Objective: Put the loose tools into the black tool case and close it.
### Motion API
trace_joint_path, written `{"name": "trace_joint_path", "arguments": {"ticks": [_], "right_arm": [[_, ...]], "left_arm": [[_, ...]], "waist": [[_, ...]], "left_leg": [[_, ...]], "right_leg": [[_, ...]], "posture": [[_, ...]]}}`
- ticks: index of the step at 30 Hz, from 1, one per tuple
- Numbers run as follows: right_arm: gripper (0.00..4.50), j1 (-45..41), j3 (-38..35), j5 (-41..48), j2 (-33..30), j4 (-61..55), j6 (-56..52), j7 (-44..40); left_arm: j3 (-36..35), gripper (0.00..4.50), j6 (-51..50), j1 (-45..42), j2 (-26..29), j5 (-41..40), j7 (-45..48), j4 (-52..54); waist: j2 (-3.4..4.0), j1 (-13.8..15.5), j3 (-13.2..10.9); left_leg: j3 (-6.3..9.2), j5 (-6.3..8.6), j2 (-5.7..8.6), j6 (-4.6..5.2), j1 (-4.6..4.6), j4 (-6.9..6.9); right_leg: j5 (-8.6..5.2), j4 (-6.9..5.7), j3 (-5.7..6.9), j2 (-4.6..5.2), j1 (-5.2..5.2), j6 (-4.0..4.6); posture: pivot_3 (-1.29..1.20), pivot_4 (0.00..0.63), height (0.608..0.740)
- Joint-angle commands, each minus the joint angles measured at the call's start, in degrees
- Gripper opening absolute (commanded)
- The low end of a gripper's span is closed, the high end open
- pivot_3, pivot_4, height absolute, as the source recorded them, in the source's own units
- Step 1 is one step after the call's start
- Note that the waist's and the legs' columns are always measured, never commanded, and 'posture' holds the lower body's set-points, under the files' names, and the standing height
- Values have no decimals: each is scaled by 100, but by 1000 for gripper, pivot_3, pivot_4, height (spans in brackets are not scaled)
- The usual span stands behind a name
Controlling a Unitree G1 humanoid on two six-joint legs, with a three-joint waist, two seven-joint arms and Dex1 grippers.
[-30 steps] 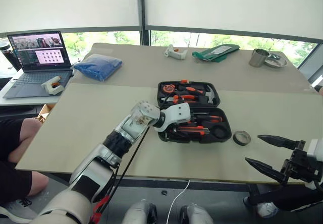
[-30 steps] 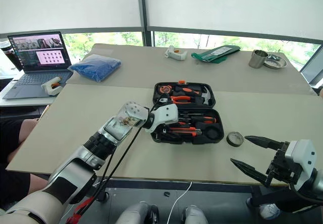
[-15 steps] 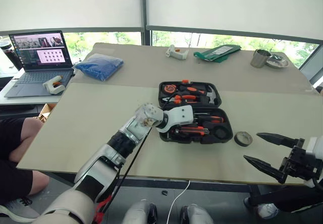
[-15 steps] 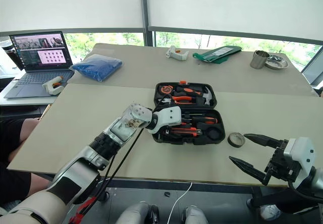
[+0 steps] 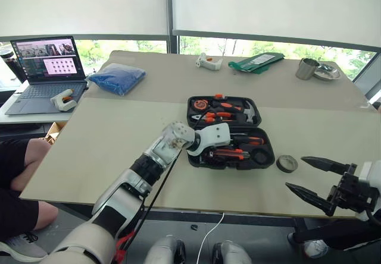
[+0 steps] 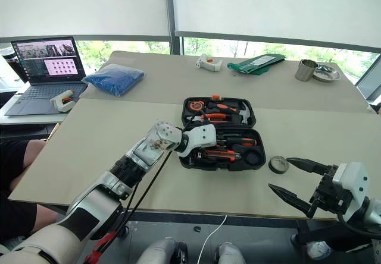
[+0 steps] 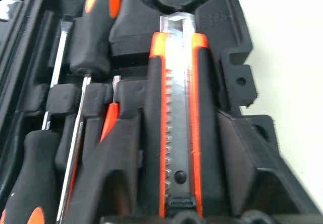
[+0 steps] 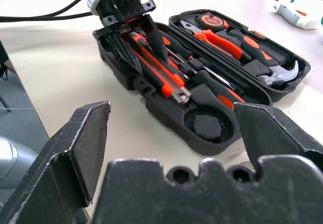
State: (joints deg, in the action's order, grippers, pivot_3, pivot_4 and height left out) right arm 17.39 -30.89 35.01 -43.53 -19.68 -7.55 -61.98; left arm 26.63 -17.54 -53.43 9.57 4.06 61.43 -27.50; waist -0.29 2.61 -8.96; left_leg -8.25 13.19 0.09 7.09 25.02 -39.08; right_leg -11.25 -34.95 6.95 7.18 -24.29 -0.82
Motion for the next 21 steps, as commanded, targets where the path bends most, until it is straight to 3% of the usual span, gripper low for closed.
{"name": "trace_joint_path", "arguments": {"ticks": [1,8,9,11,18,21], "right_arm": [[4500,-180,-18,27,-57,-29,2,48],[4500,-429,45,-22,-117,213,36,-11],[4500,-455,67,-32,-106,236,48,-4],[4500,-492,116,-52,-83,252,64,21],[4500,-544,181,-124,-41,257,146,94],[4500,-544,176,-162,-77,312,177,55]], "left_arm": [[-281,3989,443,-8,-316,-382,85,-23],[-1191,3989,1049,-124,-286,-1013,164,-274],[-1252,3462,1117,-72,-182,-1083,281,-261],[-1296,2969,1353,51,-27,-1110,413,-234],[-1239,219,1513,612,297,-1124,655,24],[-1097,45,1404,806,220,-1053,566,132]], "waist": [[0,3,0],[0,-32,0],[0,-47,0],[0,-64,0],[3,-15,2],[3,-14,2]], "left_leg": [[0,-9,1,-16,0,-1],[-1,-11,3,-16,9,-13],[-2,-12,3,-18,8,-13],[-2,-16,1,-23,8,-13],[-1,-18,2,-27,4,-15],[-1,-15,4,-23,4,-19]], "right_leg": [[0,1,0,1,0,-1],[6,-2,0,2,1,5],[6,-3,2,1,0,5],[10,-6,1,-4,-1,11],[14,-7,3,0,1,15],[16,-6,3,4,2,13]], "posture": [[0,150,740],[0,150,740],[0,150,740],[0,150,740],[0,150,740],[0,150,740]]}}
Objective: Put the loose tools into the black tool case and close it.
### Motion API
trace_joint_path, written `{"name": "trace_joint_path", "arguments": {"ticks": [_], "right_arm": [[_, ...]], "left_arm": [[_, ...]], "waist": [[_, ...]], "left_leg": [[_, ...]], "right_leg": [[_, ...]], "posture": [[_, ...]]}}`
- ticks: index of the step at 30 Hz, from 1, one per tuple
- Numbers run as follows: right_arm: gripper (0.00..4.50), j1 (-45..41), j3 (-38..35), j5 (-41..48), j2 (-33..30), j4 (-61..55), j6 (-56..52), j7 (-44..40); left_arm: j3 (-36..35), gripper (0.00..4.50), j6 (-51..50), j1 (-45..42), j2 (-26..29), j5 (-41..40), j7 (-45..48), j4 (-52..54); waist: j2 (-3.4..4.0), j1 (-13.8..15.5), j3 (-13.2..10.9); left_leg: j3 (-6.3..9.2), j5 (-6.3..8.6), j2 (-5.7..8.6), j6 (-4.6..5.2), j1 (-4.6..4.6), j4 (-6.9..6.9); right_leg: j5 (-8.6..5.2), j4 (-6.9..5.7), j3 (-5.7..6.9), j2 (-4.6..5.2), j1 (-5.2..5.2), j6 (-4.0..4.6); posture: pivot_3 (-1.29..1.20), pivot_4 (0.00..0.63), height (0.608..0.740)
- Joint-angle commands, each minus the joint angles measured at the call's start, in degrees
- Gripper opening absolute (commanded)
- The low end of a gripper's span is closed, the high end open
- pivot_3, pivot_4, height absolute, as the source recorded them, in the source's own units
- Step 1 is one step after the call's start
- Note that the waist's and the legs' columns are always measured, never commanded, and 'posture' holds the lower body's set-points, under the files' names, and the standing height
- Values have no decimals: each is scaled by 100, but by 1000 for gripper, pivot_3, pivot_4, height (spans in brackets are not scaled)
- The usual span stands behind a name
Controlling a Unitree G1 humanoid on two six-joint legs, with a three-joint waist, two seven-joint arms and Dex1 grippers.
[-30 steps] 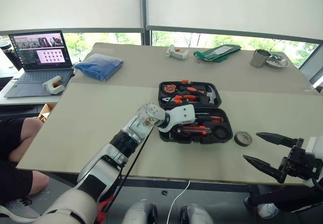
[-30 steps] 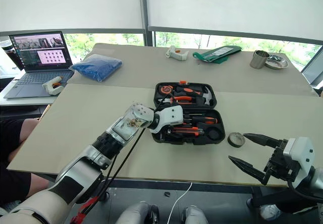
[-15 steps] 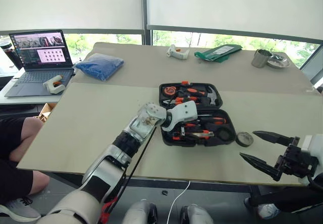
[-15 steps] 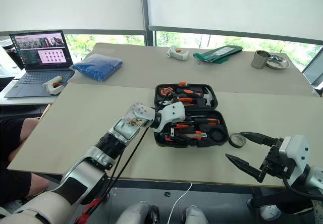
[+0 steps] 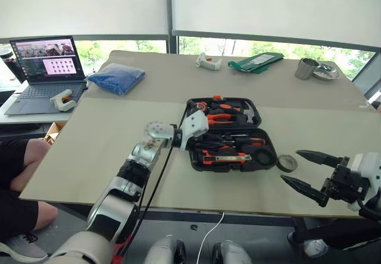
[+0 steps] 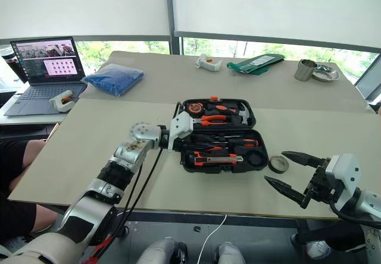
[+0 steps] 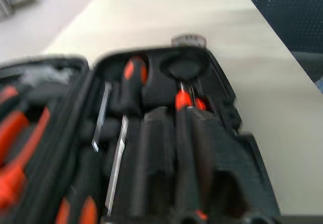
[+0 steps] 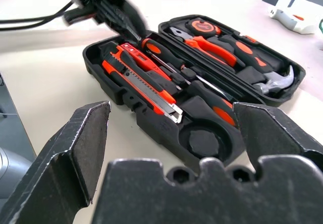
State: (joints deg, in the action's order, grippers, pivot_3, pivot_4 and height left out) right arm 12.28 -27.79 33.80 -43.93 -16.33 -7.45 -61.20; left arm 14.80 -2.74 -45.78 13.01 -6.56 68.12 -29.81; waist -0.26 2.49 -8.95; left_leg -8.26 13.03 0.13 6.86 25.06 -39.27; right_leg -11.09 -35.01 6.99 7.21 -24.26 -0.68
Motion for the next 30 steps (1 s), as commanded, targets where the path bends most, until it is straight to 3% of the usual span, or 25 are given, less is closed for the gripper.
{"name": "trace_joint_path", "arguments": {"ticks": [1,5,9,21,25,30], "right_arm": [[4500,-44,-140,-46,-47,-6,176,-34],[4500,-115,-137,-60,-73,29,174,-54],[4500,-124,-147,-72,-75,29,172,-76],[4500,59,-225,-31,-18,-86,142,-15],[4500,68,-215,-19,-21,-105,131,-10],[4500,91,-215,-4,4,-159,123,31]], "left_arm": [[70,45,-350,72,-217,-54,-208,390],[304,45,-854,18,-302,205,-419,277],[543,45,-697,12,-291,423,-407,233],[661,45,-2033,25,-460,697,-1208,-5],[973,45,-2542,14,-323,840,-1036,-143],[903,45,-2119,64,-384,762,-1161,-442]], "waist": [[0,-4,0],[0,-5,0],[0,-22,0],[5,-1,5],[7,-8,17],[31,-23,64]], "left_leg": [[0,1,1,1,0,0],[0,3,1,4,0,-5],[-1,3,-1,4,0,-5],[0,26,1,45,-31,-6],[-2,24,1,45,-33,-6],[-2,25,-1,46,-56,-6]], "right_leg": [[2,1,-1,1,1,0],[-4,1,0,1,4,-15],[-7,-2,-1,-4,3,-20],[-9,2,-2,11,16,-34],[-3,5,0,18,17,-29],[-3,4,0,18,26,-29]], "posture": [[0,150,740],[0,150,740],[0,150,740],[0,150,740],[0,150,740],[0,150,740]]}}
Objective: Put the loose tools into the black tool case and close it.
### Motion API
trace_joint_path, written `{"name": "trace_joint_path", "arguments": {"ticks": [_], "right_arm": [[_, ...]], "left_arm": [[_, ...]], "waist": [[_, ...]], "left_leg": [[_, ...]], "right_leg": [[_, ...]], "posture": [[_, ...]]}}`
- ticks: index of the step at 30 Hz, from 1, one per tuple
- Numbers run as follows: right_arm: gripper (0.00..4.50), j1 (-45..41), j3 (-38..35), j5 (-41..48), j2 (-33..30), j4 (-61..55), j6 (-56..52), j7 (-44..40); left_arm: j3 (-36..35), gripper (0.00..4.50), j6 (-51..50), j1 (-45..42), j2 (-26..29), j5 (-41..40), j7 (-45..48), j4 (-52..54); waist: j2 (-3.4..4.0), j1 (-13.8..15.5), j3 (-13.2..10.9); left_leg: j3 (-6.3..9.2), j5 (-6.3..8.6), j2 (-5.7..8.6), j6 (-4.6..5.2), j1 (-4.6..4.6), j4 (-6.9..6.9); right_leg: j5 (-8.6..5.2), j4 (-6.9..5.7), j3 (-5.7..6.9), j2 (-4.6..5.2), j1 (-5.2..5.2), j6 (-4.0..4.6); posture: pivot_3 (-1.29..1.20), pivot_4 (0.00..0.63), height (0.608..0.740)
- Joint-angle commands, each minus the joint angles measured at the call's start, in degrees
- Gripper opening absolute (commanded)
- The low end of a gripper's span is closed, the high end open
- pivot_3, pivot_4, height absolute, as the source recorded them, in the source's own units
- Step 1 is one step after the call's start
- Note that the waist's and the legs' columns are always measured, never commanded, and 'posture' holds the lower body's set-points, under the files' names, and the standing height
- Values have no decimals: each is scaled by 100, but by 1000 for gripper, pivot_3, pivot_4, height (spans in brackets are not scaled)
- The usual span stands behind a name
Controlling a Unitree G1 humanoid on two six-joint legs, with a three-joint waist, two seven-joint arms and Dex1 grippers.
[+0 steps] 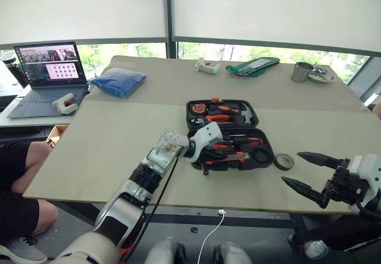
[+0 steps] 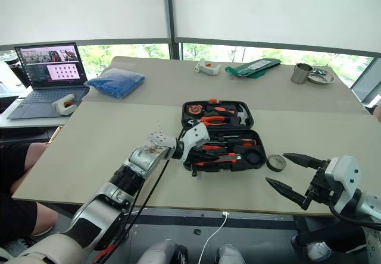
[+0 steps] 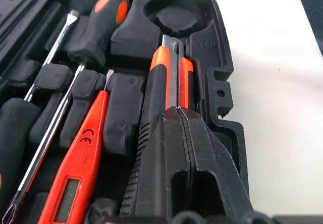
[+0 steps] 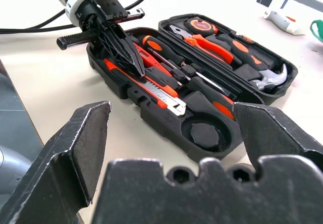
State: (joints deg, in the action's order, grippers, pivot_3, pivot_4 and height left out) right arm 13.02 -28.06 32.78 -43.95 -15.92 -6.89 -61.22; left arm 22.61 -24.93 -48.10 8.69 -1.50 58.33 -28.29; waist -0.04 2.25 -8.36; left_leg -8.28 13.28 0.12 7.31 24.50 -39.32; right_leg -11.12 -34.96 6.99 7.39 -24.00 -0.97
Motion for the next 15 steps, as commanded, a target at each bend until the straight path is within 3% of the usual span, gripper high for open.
{"name": "trace_joint_path", "arguments": {"ticks": [1,3,10,15], "right_arm": [[4500,37,-198,104,18,-230,60,50],[4500,83,-215,108,31,-274,50,77],[4500,146,-282,123,41,-347,18,164],[4500,366,-585,15,46,-244,114,234]], "left_arm": [[-43,45,421,341,-41,60,-114,-501],[-322,45,855,402,-178,-249,8,-322],[-229,45,1012,276,9,-27,33,-309],[-1296,45,2075,335,-159,-1139,272,236]], "waist": [[15,0,9],[23,0,14],[22,2,13],[22,1,-7]], "left_leg": [[0,0,0,0,0,0],[0,0,0,0,-1,2],[-3,0,0,1,13,4],[-2,1,-1,2,27,5]], "right_leg": [[-1,0,-1,0,-1,1],[-3,0,-3,0,-3,5],[-1,0,2,0,-16,2],[-5,1,1,2,-29,8]], "posture": [[0,150,740],[0,150,740],[0,150,740],[0,150,740]]}}
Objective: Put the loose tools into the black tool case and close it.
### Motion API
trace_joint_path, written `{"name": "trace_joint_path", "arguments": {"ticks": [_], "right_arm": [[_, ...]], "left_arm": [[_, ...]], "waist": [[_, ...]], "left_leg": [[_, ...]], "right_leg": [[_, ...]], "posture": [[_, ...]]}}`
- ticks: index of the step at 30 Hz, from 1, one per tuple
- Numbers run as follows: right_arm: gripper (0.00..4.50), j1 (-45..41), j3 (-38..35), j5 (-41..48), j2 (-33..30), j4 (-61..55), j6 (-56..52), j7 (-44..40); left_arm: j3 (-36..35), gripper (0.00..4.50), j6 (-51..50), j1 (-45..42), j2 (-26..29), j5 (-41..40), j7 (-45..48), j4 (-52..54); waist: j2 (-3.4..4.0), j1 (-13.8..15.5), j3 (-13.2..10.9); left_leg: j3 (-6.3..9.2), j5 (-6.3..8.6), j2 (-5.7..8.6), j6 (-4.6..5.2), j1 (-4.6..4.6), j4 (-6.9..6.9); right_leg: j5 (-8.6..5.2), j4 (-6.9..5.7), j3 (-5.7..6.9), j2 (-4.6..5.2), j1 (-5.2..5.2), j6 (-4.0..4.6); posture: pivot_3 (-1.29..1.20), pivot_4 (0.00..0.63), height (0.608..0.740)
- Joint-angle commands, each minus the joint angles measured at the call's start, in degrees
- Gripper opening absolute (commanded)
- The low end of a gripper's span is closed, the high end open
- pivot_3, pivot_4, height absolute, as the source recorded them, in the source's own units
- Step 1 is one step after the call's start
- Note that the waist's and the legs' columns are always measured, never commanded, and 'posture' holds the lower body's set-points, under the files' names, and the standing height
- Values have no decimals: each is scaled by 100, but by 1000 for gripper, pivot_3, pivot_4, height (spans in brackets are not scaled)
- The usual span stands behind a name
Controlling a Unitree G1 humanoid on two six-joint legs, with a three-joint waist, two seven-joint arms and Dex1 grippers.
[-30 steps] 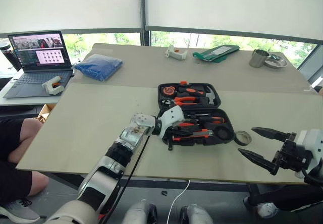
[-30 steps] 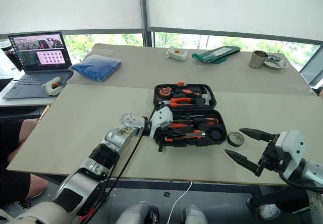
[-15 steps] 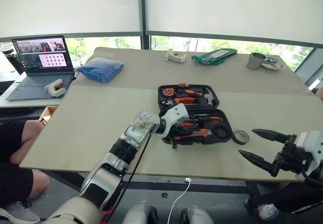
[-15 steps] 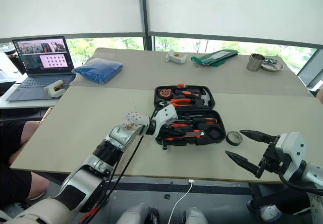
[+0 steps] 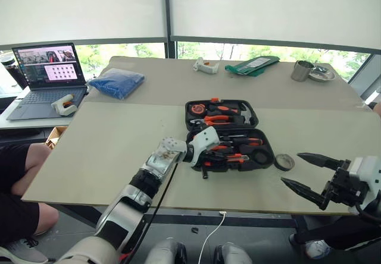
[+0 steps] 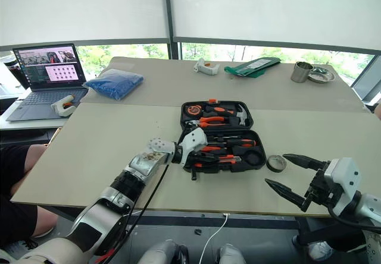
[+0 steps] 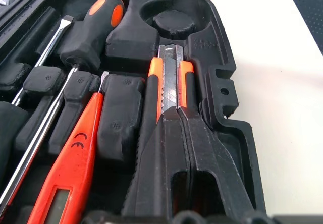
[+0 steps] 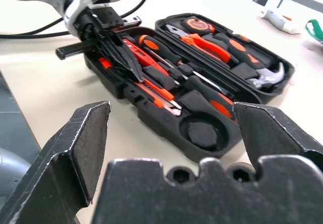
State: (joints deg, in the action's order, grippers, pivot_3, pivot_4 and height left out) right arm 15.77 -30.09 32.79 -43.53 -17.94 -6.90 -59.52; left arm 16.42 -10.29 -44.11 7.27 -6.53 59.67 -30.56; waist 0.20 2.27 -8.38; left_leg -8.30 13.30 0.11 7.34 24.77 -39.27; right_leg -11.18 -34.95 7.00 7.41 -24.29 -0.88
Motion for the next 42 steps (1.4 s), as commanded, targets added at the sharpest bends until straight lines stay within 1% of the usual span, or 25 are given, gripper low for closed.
{"name": "trace_joint_path", "arguments": {"ticks": [1,2,5,6,7,12,13,15,18,20,22,25,28,29,31,32,37,40,42], "right_arm": [[4500,180,-477,-25,13,14,153,66],[4500,267,-559,-71,24,76,208,57],[4500,555,-768,-218,119,338,464,5],[4500,627,-813,-257,159,405,541,2],[4500,728,-853,-335,199,516,658,-16],[4500,1252,-1031,-777,467,1282,1357,11],[4500,1344,-1041,-832,489,1407,1404,27],[4500,1528,-1022,-1015,466,1610,1523,57],[4500,1672,-964,-1092,330,1544,1500,29],[4500,1528,-864,-1034,63,1184,1123,55],[4500,1153,-672,-839,-338,801,387,158],[4500,438,-81,-779,-1109,477,-665,85],[4500,-374,658,-958,-1678,567,-1227,-24],[4500,-755,977,-1081,-1767,707,-1311,-15],[4500,-1538,1632,-1373,-1817,1040,-1448,15],[4500,-1807,1865,-1486,-1816,1172,-1496,1],[4500,-2751,2713,-1969,-1714,1737,-1460,-112],[4500,-3185,3185,-2227,-1666,2001,-1672,-225],[3947,-3354,3364,-2363,-1651,2124,-1717,-258]], "left_arm": [[-840,45,693,-25,54,-871,352,605],[-939,45,786,26,144,-1040,590,744],[-1174,781,929,253,506,-1419,1102,1227],[-1240,1230,921,315,607,-1499,1151,1347],[-1300,1546,867,419,767,-1569,1229,1494],[-1621,3477,1219,1310,1671,-1731,1817,1914],[-1676,3833,1288,1464,1828,-1717,1869,1927],[-1771,4463,1283,1680,2085,-1726,1912,1947],[-1869,4463,1243,1934,2354,-1839,2020,2140],[-1911,4463,944,2089,2423,-2112,2066,2475],[-1857,4463,818,2192,2443,-2237,2097,2727],[-1718,4463,713,2254,2374,-2322,2116,2939],[-1616,4463,726,2238,2227,-2325,2017,3027],[-1597,4463,751,2233,2169,-2313,1961,3027],[-1602,4463,797,2211,2063,-2288,1827,2985],[-1586,4463,802,2203,2057,-2272,1816,2980],[-1586,4463,878,2166,2092,-2240,1808,2995],[-1606,4463,958,2087,2147,-2205,1855,2882],[-1589,4500,995,2062,2155,-2193,1871,2863]], "waist": [[-3,-1,-7],[-2,-1,-7],[0,-2,-6],[0,-2,-6],[0,-2,-6],[2,-10,-6],[5,-13,-7],[7,-9,-8],[10,-4,-10],[19,-20,-13],[23,-43,-14],[30,-174,-18],[24,-154,-22],[21,-127,-23],[19,-101,-25],[18,-87,-26],[10,-53,-31],[5,-59,-34],[5,-53,-35]], "left_leg": [[0,-1,0,-1,5,0],[0,-2,0,-3,8,0],[0,-12,0,-20,8,1],[0,-22,1,-37,7,1],[-1,-22,1,-38,6,2],[-2,-21,2,-37,6,5],[-2,-19,2,-35,4,8],[-2,-2,2,-8,-1,18],[-2,0,2,-5,-1,23],[-2,-1,2,-6,-3,29],[-3,-1,2,-7,-4,31],[-2,-3,1,-10,-12,34],[-1,-11,-3,-22,-22,42],[-1,-14,-3,-27,-22,46],[0,-24,-3,-44,-19,50],[-2,-40,-1,-69,-10,50],[-6,-34,4,-59,15,41],[-6,-32,4,-57,23,36],[-5,-33,3,-58,23,33]], "right_leg": [[1,0,0,0,-3,-1],[3,0,1,0,-5,-2],[7,1,4,-2,-1,-8],[6,1,5,-2,1,-8],[6,1,5,-3,2,-7],[-3,5,6,-4,-1,-2],[-18,7,4,-4,-1,20],[-21,9,1,-3,-1,20],[-21,10,-3,0,-1,16],[-20,10,-12,0,-2,15],[-20,10,-18,0,-4,14],[-18,9,-20,4,-5,12],[-21,6,1,2,-8,21],[-24,6,4,1,-11,27],[-32,3,13,0,-14,44],[-31,4,14,1,-14,45],[-2,8,18,5,-16,43],[-3,13,21,7,-19,27],[-8,12,23,8,-20,17]], "posture": [[0,150,740],[0,150,740],[0,150,740],[0,150,740],[0,150,740],[0,150,740],[0,150,740],[0,150,740],[0,150,740],[0,150,740],[0,150,740],[0,150,740],[0,150,740],[0,150,740],[0,150,740],[0,150,740],[0,150,740],[0,150,740],[0,150,740]]}}
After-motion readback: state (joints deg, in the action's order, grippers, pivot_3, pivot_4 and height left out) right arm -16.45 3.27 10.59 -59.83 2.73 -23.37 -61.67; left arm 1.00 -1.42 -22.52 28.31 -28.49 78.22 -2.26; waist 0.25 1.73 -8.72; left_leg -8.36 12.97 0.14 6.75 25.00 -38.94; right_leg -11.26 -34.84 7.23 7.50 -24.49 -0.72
